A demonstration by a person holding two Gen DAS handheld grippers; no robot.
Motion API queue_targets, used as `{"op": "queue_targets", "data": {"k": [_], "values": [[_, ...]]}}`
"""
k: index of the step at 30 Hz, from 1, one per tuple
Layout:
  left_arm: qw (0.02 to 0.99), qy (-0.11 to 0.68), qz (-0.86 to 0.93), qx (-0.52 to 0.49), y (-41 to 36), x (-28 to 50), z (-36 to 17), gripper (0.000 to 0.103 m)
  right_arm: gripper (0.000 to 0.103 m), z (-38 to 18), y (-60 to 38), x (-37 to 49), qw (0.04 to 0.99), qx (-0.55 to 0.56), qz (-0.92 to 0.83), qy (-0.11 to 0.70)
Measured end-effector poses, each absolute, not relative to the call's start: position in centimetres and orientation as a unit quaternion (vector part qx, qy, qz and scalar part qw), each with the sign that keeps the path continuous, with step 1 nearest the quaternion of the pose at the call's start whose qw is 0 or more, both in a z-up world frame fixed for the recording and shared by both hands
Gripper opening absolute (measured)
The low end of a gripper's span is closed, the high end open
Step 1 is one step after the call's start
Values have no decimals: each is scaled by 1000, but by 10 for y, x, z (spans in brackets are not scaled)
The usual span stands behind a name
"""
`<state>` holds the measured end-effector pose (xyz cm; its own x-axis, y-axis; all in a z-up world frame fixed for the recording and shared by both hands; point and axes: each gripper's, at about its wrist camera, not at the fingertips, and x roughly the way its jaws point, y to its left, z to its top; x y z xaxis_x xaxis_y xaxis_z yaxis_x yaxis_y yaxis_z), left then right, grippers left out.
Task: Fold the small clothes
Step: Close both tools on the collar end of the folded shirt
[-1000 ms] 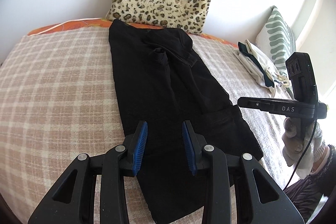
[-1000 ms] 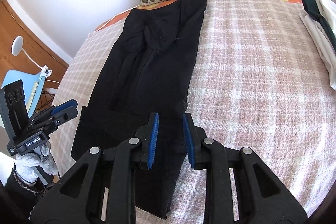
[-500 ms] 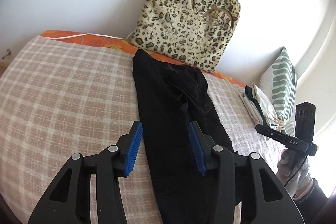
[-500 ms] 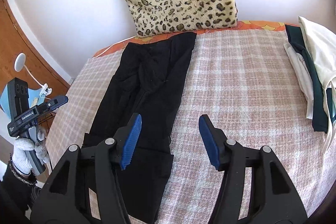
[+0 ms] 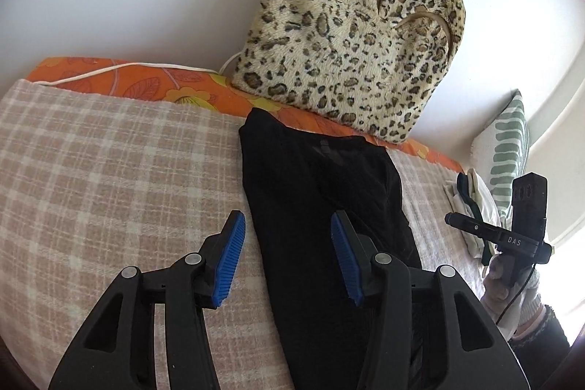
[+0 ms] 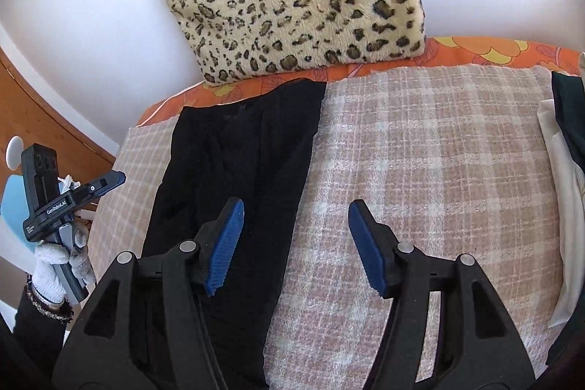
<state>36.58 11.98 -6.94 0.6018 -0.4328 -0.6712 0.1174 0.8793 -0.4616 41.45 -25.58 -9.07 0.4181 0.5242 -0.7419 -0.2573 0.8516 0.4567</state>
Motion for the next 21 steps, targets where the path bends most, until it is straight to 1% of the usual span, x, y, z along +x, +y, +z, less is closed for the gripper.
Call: {"op": "queue_targets", "data": {"k": [1,2,6,10,17,18,20,21], "values": [[873,420,-159,-191,120,375,-72,52,63,-94,-254,424,829,136,236,489],[872,422,-158,-193,120,384,-75,53,63,-97,-252,434,827,135,235,492],[870,427,-150,-196,121,416,-88,53,63,-107,-249,468,826,131,229,499],[855,440,-154,-227,125,442,-106,53,63,-117,-246,493,824,131,230,501],[846,449,-155,-242,125,468,-123,52,63,-133,-228,520,825,108,238,502],[848,446,-156,-240,124,470,-123,50,63,-133,-225,522,827,103,239,498],[856,443,-151,-222,120,474,-123,50,63,-133,-217,527,831,93,242,492],[859,441,-148,-215,119,475,-123,47,63,-133,-213,529,834,86,241,490]]}}
